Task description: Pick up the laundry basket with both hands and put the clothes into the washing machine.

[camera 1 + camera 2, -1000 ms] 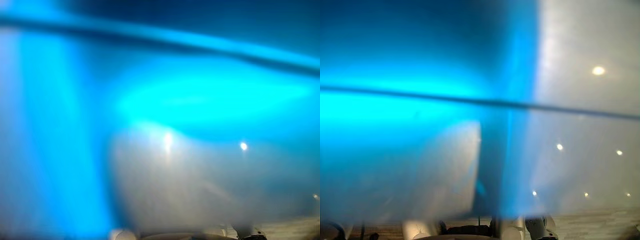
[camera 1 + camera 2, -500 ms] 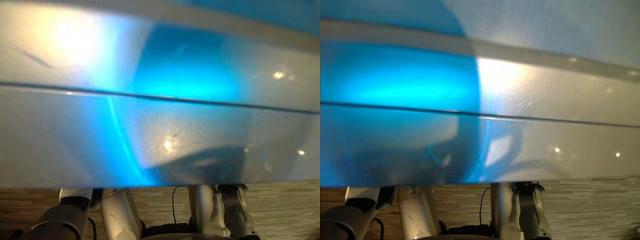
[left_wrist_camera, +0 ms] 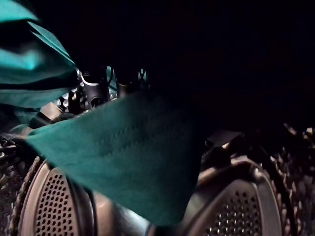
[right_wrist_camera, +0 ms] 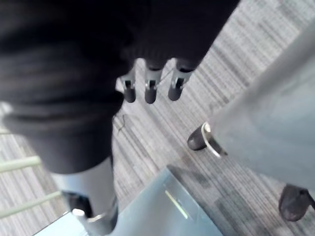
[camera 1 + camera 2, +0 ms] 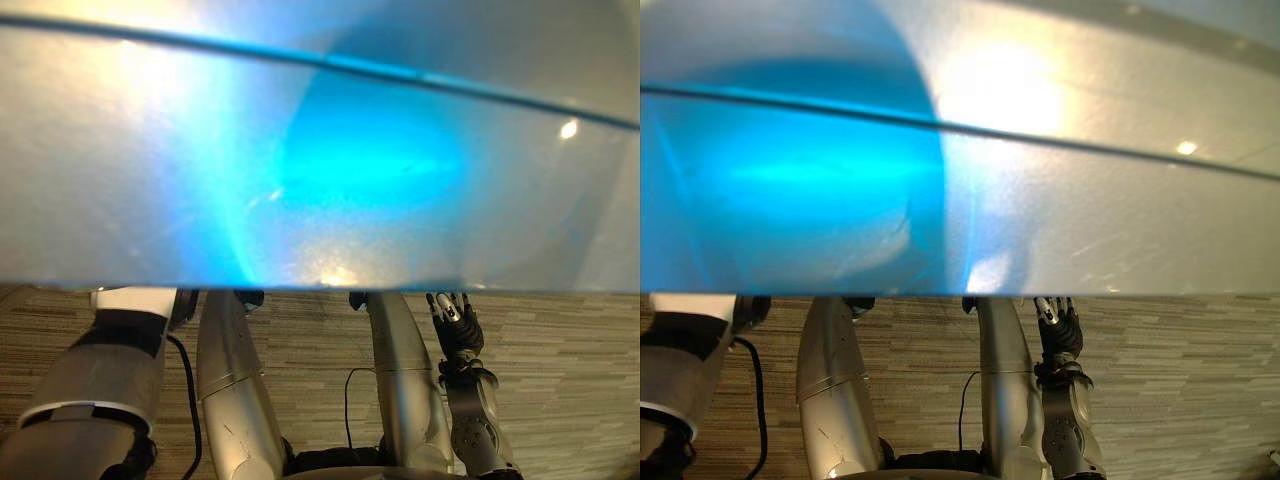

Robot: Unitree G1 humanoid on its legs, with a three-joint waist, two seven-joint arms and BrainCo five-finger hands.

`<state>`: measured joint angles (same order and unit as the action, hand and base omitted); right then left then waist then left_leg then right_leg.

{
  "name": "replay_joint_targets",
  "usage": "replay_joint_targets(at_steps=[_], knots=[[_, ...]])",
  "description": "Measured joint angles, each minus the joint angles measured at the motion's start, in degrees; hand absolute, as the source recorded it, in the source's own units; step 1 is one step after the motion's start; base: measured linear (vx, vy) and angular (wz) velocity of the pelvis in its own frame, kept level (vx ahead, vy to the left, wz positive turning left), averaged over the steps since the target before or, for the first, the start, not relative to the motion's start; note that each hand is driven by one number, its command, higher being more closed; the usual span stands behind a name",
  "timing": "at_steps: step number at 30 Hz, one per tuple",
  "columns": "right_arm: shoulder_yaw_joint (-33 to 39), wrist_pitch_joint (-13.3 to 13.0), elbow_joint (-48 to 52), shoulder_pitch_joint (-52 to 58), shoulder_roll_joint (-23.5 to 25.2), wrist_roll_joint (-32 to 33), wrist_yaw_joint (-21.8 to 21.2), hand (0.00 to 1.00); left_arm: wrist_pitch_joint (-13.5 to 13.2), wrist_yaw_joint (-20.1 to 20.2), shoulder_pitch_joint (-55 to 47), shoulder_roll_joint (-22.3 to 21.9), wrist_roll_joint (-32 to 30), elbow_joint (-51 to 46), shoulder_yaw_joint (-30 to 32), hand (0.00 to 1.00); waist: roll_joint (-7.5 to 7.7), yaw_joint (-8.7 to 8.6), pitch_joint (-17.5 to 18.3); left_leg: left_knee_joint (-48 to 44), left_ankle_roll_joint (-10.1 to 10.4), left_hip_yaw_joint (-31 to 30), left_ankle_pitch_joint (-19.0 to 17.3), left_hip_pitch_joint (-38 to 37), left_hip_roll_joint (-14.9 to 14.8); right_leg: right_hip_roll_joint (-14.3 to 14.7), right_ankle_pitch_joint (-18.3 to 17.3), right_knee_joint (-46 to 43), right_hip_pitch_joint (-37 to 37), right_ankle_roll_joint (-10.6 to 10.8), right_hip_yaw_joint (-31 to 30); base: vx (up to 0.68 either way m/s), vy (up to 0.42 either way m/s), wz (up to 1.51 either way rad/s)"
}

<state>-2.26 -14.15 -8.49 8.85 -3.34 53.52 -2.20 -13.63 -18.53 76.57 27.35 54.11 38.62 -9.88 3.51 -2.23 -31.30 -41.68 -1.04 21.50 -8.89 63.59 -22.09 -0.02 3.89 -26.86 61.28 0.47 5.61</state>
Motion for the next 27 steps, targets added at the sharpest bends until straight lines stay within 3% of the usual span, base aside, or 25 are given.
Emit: replay_joint_targets(at_steps=[4, 6, 8, 9, 10, 13, 15, 18, 20, 21, 22, 25, 27], knots=[[0.18, -0.33, -0.28, 0.01, 0.06, 0.11, -0.28, 0.00, 0.58, 1.24, 1.50, 0.72, -0.05, 2.74, -3.24, 0.00, 0.01, -0.04, 0.01, -0.86, -0.59, 0.53, -0.39, 0.06, -0.12, -0.03, 0.53, 0.01, 0.07, 0.37, -0.70, -0.02, -0.001, -0.07], [0.41, -0.31, -0.71, 0.01, 0.01, 0.11, -0.35, 0.00, 2.17, 3.11, 2.69, 2.01, -4.42, 4.80, -6.02, 0.00, 0.01, -0.06, 0.01, -0.93, -0.73, 0.76, -0.48, 0.13, -0.10, -0.08, 0.44, 0.15, 0.17, 0.39, -0.90, -0.01, -0.003, -0.02], [1.54, -0.02, -1.53, 0.01, -0.28, 0.10, -0.83, 0.00, 5.58, 5.48, 3.91, 4.58, -23.37, 6.45, -11.59, 0.00, 0.02, -0.01, 0.01, -0.95, -0.90, 0.93, -0.58, 0.48, -0.03, -0.17, 0.43, 0.12, 0.53, 0.43, -0.87, -0.01, -0.017, 0.06], [1.78, 0.15, -1.51, 0.01, -0.46, 0.11, -1.13, 0.00, 6.24, 6.28, 4.30, 5.14, -28.71, 6.93, -12.75, 0.00, 0.02, 0.03, 0.01, -0.94, -1.24, 0.92, -0.82, 0.51, -0.01, -0.11, 0.37, 0.44, 0.52, 0.64, -0.90, 0.00, -0.014, 0.05], [1.69, 0.51, -1.31, 0.02, -1.03, 0.09, -2.18, 0.00, 7.20, 7.55, 4.53, 5.59, -38.57, 7.98, -13.70, 0.00, 0.03, 0.03, 0.01, -0.57, -1.25, 0.90, -0.83, 0.52, -0.05, -0.10, 0.57, 1.72, -0.01, 0.94, -0.99, 0.00, 0.000, 0.00], [0.98, 1.03, -1.06, -0.08, -1.79, 0.12, -4.83, 0.00, 10.20, 7.06, 4.60, 6.79, -61.31, 8.70, -20.34, 0.00, 0.05, 0.03, 0.03, -0.36, -1.38, 0.93, -0.82, 0.29, 0.16, -0.19, 1.30, 2.95, -0.98, 1.55, -1.02, 0.00, 0.000, 0.00], [-0.07, 1.03, 0.40, -0.11, -1.70, 0.44, -5.96, 0.00, 11.67, 6.98, 4.41, 6.64, -73.48, 8.88, -21.28, 0.00, 0.06, 0.06, 0.03, -0.42, -2.55, 1.30, -0.55, 0.02, 0.42, -0.27, 1.60, 2.81, -1.26, 1.90, -1.08, 0.04, 0.012, 0.03], [-0.95, 1.01, 2.15, -1.23, -1.54, 0.44, -6.57, 0.00, 13.39, 7.03, 3.31, 5.27, -76.68, 8.88, -21.73, 0.00, 0.14, 0.04, 0.07, -0.23, -3.01, 1.71, -0.52, -1.06, 1.05, -0.86, 1.58, 2.64, -2.02, 1.94, -1.22, 0.04, 0.009, 0.06], [-0.93, 1.01, 3.84, -1.27, -1.58, 0.41, -6.71, 0.00, 14.35, 7.87, 1.87, 5.36, -85.42, 9.37, -21.45, 0.00, 0.19, -0.02, 0.10, 0.23, -3.42, 2.52, -0.80, -2.23, 1.29, -1.04, 1.57, 2.79, -2.65, 1.95, -1.88, 0.03, 0.003, -0.02], [-0.96, 1.02, 4.30, -1.27, -1.59, 0.41, -6.71, 0.00, 14.43, 8.59, 1.30, 5.34, -86.05, 9.39, -21.01, 0.00, 0.20, -0.24, 0.10, 0.72, -3.45, 2.69, -0.82, -2.66, 1.53, -1.12, 1.67, 3.38, -3.08, 2.09, -2.06, 0.00, 0.000, 0.00], [-0.97, 1.02, 4.43, -1.27, -1.58, 0.41, -6.71, 0.00, 14.46, 8.58, 1.04, 5.31, -85.57, 9.41, -20.76, 0.00, 0.21, -0.35, 0.11, 1.01, -3.45, 2.74, -0.82, -2.88, 1.64, -1.16, 1.73, 3.76, -3.40, 2.17, -2.09, 0.00, 0.000, 0.00], [-0.75, 1.02, 4.48, -1.25, -1.33, 0.38, -6.50, 0.00, 14.83, 8.58, -0.48, 1.40, -80.28, 14.13, -12.34, 0.00, 0.24, -0.84, 0.12, 2.91, -3.42, 3.44, -0.81, -5.30, 2.24, -1.28, 2.00, 5.79, -5.75, 2.51, -2.47, 0.02, -0.005, -0.01], [-0.76, 1.33, 4.51, -1.18, -1.20, 0.33, -6.30, 0.00, 16.49, 8.99, -1.50, -0.48, -70.96, 16.34, -9.78, 0.00, 0.28, -1.00, 0.15, 3.80, -3.28, 3.77, -0.78, -6.93, 2.37, -1.26, 2.09, 6.94, -7.30, 2.57, -2.66, 0.04, -0.019, -0.02]])
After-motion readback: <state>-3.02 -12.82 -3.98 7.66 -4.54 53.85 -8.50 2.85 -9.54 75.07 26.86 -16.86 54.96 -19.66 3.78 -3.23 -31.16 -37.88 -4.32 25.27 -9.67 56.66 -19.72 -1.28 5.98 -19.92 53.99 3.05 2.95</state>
